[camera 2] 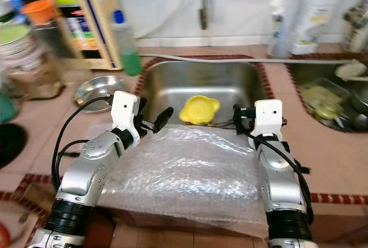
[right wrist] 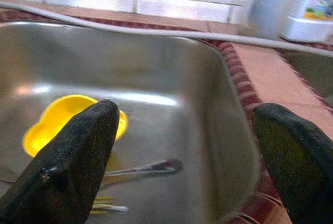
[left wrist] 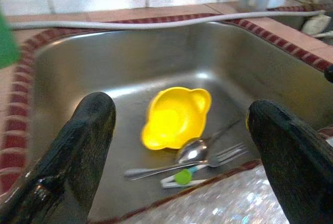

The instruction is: Kitchen organization

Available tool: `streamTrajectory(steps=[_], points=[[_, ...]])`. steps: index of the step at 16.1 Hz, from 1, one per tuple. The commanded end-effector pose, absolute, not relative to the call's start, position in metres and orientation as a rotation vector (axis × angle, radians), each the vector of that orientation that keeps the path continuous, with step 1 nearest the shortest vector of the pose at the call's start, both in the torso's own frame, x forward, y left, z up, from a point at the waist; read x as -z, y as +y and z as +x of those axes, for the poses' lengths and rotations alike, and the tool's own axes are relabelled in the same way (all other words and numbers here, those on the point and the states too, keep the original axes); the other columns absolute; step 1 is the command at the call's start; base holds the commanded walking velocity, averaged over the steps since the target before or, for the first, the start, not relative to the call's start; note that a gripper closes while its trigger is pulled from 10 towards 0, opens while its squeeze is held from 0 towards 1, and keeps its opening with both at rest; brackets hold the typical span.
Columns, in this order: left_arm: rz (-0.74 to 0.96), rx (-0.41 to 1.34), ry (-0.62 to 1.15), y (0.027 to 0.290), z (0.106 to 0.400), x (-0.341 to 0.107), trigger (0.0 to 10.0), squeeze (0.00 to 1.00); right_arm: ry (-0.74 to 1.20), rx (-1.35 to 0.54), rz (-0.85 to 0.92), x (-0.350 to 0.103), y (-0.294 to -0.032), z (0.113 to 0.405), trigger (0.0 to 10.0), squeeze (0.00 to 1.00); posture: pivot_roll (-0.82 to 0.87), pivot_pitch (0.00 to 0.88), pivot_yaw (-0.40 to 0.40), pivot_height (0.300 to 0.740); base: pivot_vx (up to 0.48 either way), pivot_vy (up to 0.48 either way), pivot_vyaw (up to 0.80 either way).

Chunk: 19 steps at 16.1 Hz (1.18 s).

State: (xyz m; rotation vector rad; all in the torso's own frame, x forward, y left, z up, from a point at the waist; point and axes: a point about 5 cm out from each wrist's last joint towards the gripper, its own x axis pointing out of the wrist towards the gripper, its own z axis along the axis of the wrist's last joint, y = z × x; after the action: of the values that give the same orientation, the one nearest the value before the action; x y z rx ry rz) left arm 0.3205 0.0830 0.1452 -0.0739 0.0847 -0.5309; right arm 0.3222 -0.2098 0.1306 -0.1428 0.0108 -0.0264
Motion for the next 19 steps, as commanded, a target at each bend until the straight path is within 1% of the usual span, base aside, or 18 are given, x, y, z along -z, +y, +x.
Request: streamTrajectory(steps=[1, 2, 4, 5, 7, 9, 10, 13, 15, 17, 19], points=[[-0.076, 0.471, 0.093, 0.093, 0.318, -0.141, 10.0, 0.0, 0.006, 0.025, -0.125, -0.132, -0.201, 0.317, 10.0, 0.0, -0.04, 0.0, 0.095, 0.74, 0.0, 0.0, -0.76], [-0.076, 0.442, 0.098, 0.098, 0.314, -0.138, 10.0, 0.0, 0.018, 0.012, -0.12, -0.131, -0.193, 0.311, 10.0, 0.0, -0.04, 0.0, 0.087, 0.74, 0.0, 0.0, -0.76], [-0.089, 0.381, 0.091, 0.107, 0.31, -0.137, 10.0, 0.0, 0.05, 0.001, -0.118, -0.131, -0.186, 0.305, 10.0, 0.0, -0.03, 0.0, 0.076, 0.74, 0.0, 0.0, -0.76], [-0.097, 0.322, 0.092, 0.112, 0.308, -0.136, 10.0, 0.0, 0.045, -0.017, -0.109, -0.133, -0.181, 0.302, 10.0, 0.0, -0.02, 0.0, 0.082, 0.74, 0.0, 0.0, 0.0], [-0.095, 0.318, 0.109, 0.113, 0.303, -0.135, 10.0, 0.0, 0.067, -0.028, -0.107, -0.131, -0.178, 0.297, 10.0, 0.0, -0.02, 0.0, 0.101, 0.74, 0.0, 0.0, 0.0], [-0.137, 0.303, 0.131, 0.117, 0.297, -0.131, 10.0, 0.0, 0.078, -0.023, -0.103, -0.129, -0.174, 0.292, 10.0, 0.0, -0.02, 0.0, 0.118, 0.74, 0.0, 0.0, 0.0], [-0.127, 0.31, 0.149, 0.117, 0.295, -0.128, 10.0, 0.0, 0.082, -0.004, -0.098, -0.13, -0.173, 0.293, 10.0, 0.0, -0.02, 0.0, 0.125, 0.74, 0.0, 0.0, 0.0], [-0.118, 0.385, 0.139, 0.105, 0.297, -0.131, 10.0, 0.0, 0.062, 0.026, -0.091, -0.139, -0.173, 0.294, 10.0, 0.0, -0.07, 0.0, 0.136, 0.74, 0.0, 0.0, 0.0], [-0.115, 0.416, 0.136, 0.101, 0.303, -0.129, 10.0, 0.0, 0.084, 0.082, -0.054, -0.137, -0.173, 0.293, 10.0, 0.0, -0.08, 0.0, 0.155, 0.74, 0.0, 0.0, 0.0], [-0.144, 0.397, 0.106, 0.102, 0.31, -0.139, 10.0, 0.0, 0.131, 0.138, 0.029, -0.131, -0.175, 0.295, 10.0, 0.0, -0.08, 0.0, 0.157, 0.74, 0.0, 0.0, 0.0], [-0.153, 0.367, 0.092, 0.102, 0.314, -0.137, 10.0, 0.0, 0.125, 0.119, -0.023, -0.132, -0.169, 0.301, 10.0, 0.0, -0.05, 0.0, 0.101, 0.74, 0.0, 0.0, 0.0]])
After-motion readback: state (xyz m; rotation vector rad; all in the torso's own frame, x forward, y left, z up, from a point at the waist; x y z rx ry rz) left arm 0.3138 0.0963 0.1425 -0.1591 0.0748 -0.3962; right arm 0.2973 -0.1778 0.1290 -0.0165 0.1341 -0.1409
